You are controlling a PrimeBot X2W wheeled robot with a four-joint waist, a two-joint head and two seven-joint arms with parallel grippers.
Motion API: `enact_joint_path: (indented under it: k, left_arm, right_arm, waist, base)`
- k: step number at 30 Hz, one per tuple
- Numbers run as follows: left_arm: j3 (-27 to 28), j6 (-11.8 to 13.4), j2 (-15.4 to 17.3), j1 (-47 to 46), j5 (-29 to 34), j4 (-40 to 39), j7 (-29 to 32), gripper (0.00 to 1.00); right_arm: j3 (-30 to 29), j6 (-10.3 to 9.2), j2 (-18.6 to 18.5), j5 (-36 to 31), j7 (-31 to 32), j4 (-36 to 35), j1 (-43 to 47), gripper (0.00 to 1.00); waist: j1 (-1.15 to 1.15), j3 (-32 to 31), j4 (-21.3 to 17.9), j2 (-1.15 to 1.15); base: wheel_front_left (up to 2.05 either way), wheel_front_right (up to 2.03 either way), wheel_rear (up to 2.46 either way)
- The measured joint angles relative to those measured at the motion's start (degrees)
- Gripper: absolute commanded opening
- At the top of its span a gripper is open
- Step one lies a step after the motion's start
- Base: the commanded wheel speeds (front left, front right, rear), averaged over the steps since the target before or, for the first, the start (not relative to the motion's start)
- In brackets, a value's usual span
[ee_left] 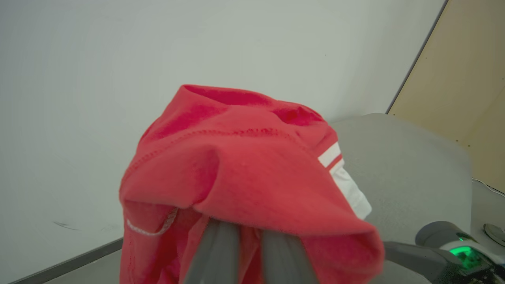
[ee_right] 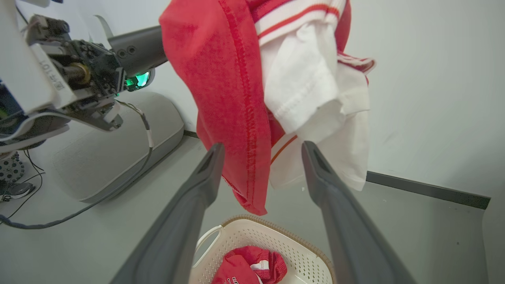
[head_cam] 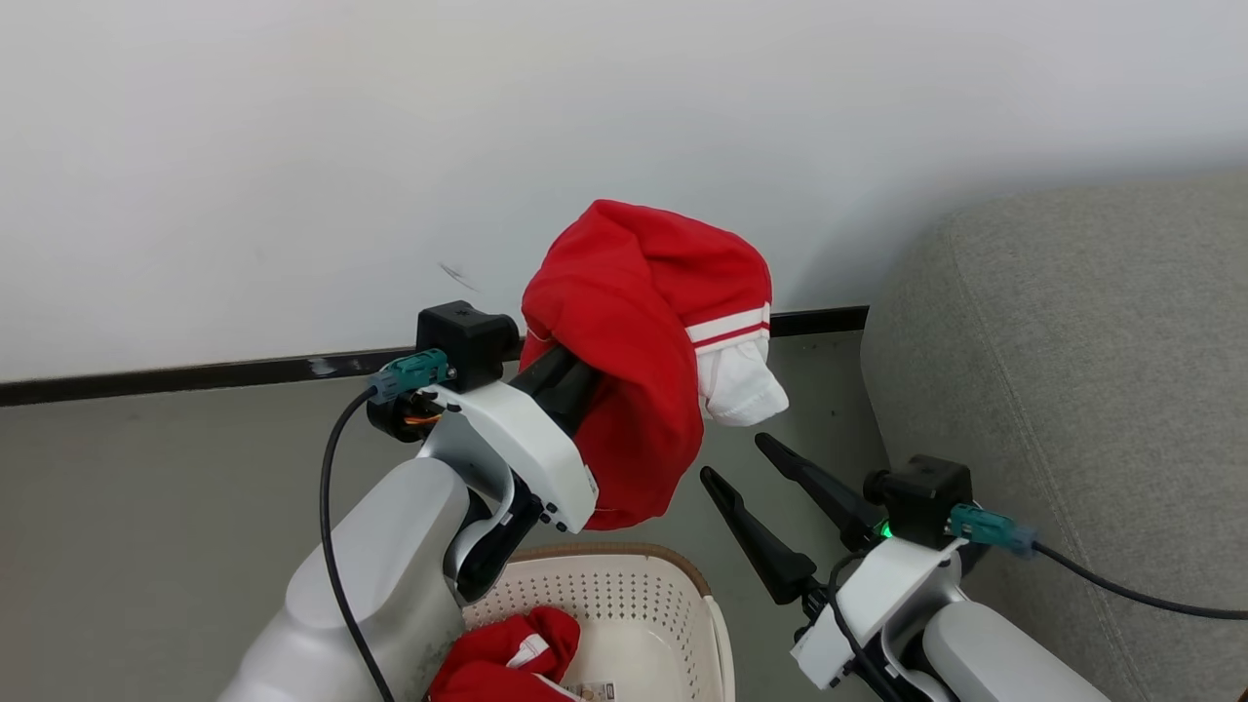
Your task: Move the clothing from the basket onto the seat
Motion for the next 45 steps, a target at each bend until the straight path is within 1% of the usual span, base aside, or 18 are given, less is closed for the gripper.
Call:
enact_joint_path:
  k: [6, 10, 16, 20, 26, 32, 33, 34, 35, 39, 45]
  left_arm:
    - [-1.8, 0.0, -0.2, 0.0, -1.2, -1.3, 0.9, 0.00]
    - [-3.1, 0.0, -0.2, 0.0, -1.7, -2.2, 1.5, 0.00]
    - [-4.8, 0.0, -0.2, 0.0, -2.3, -3.4, 2.1, 0.00]
    - [-6.4, 0.0, -0.2, 0.0, -3.4, -4.6, 2.6, 0.00]
    - [-9.2, 0.0, -0.2, 0.0, -6.1, -6.3, 2.9, 0.00]
    - [-11.0, 0.0, -0.2, 0.0, -7.7, -7.1, 2.9, 0.00]
    - [-11.3, 0.0, -0.2, 0.0, -8.0, -7.2, 2.9, 0.00]
    - [-11.4, 0.1, -0.2, 0.0, -8.0, -7.2, 2.9, 0.00]
    - [-11.5, 0.4, -0.2, 0.0, -8.1, -7.2, 2.9, 0.00]
    - [-11.7, 0.7, -0.2, 0.0, -8.8, -7.2, 2.9, 0.00]
    - [-11.4, 2.0, -0.2, 0.0, -9.0, -6.8, 2.8, 0.00]
  right_arm:
    - [1.6, 0.00, 1.1, 1.4, 0.0, 5.0, -1.6, 1.00]
    - [3.9, 0.00, 1.9, 2.8, 0.0, 7.8, -3.4, 1.00]
    - [7.4, 0.00, 2.1, 4.4, 0.0, 11.0, -7.0, 1.00]
    - [8.1, 0.00, 2.1, 5.9, 0.0, 13.3, -8.4, 1.00]
    - [11.3, 0.00, 3.1, 8.2, 0.0, 14.9, -10.1, 1.00]
    - [10.9, 0.00, 3.6, 9.9, 0.0, 14.8, -11.6, 1.00]
    - [10.7, 0.00, 3.5, 9.9, 0.0, 14.8, -11.9, 0.98]
    - [10.4, 0.00, 3.5, 9.9, 0.0, 14.6, -12.2, 0.42]
    - [10.2, 0.00, 3.5, 9.9, 0.0, 14.6, -12.4, 0.00]
    - [9.7, 0.00, 3.0, 10.0, 0.0, 14.2, -12.8, 0.00]
    - [9.9, 0.00, 2.7, 10.3, 0.0, 13.3, -12.8, 0.00]
  waist:
    - [0.00, 0.3, 1.4, 0.00]
    - [0.00, 0.6, 2.4, 0.00]
    - [0.00, 0.9, 4.4, 0.00]
    - [0.00, 1.0, 5.6, 0.00]
    - [0.00, 1.0, 7.2, 0.00]
    - [0.00, 0.9, 8.5, 0.00]
    - [0.00, 0.9, 8.7, 0.00]
    - [0.00, 0.9, 8.9, 0.00]
    - [0.00, 0.8, 9.0, 0.00]
    - [0.00, 0.6, 9.3, 0.00]
    - [0.00, 0.4, 8.9, 0.00]
  base:
    - [0.00, 0.00, 0.00]
    - [0.00, 0.00, 0.00]
    - [0.00, 0.00, 0.00]
    - [0.00, 0.00, 0.00]
    - [0.00, 0.00, 0.00]
    - [0.00, 0.00, 0.00]
    - [0.00, 0.00, 0.00]
    - [0.00, 0.00, 0.00]
    - [0.00, 0.00, 0.00]
    - [0.00, 0.00, 0.00]
    - [0.00, 0.00, 0.00]
